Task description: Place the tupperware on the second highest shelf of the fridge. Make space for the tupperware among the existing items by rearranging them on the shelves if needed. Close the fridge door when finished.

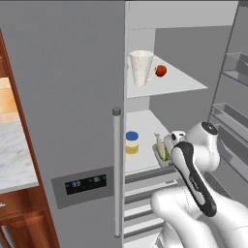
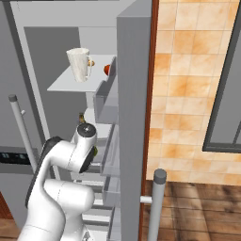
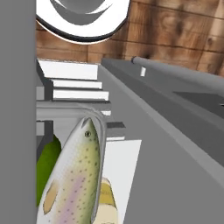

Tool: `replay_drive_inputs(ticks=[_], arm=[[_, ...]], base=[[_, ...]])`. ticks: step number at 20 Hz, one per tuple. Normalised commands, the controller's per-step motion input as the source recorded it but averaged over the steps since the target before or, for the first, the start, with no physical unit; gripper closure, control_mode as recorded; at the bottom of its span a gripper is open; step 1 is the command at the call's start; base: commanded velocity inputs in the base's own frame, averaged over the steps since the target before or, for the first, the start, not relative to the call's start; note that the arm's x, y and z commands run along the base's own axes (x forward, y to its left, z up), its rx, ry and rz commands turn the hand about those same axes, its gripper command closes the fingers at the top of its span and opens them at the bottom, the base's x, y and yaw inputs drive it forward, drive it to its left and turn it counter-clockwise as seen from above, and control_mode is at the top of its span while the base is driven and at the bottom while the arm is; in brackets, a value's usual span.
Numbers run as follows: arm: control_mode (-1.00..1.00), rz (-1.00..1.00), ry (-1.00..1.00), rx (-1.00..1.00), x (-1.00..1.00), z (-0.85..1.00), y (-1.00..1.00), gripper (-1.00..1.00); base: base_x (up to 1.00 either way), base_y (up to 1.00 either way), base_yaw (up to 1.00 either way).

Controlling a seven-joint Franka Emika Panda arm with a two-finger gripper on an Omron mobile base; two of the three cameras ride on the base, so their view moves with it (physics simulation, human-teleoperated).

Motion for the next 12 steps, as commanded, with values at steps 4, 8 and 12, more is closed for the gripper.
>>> replay_drive_inputs(ticks=[4,8,12], arm=[[-1.0,0.0,0.0,0.0,0.62,-0.26,-0.01,1.0],[-1.0,0.0,0.0,0.0,0.58,-0.23,-0.01,1.0],[-1.0,0.0,0.0,0.0,0.59,-0.24,0.0,1.0]], base=[[0.0,0.0,0.0],[0.0,0.0,0.0],[0.0,0.0,0.0]])
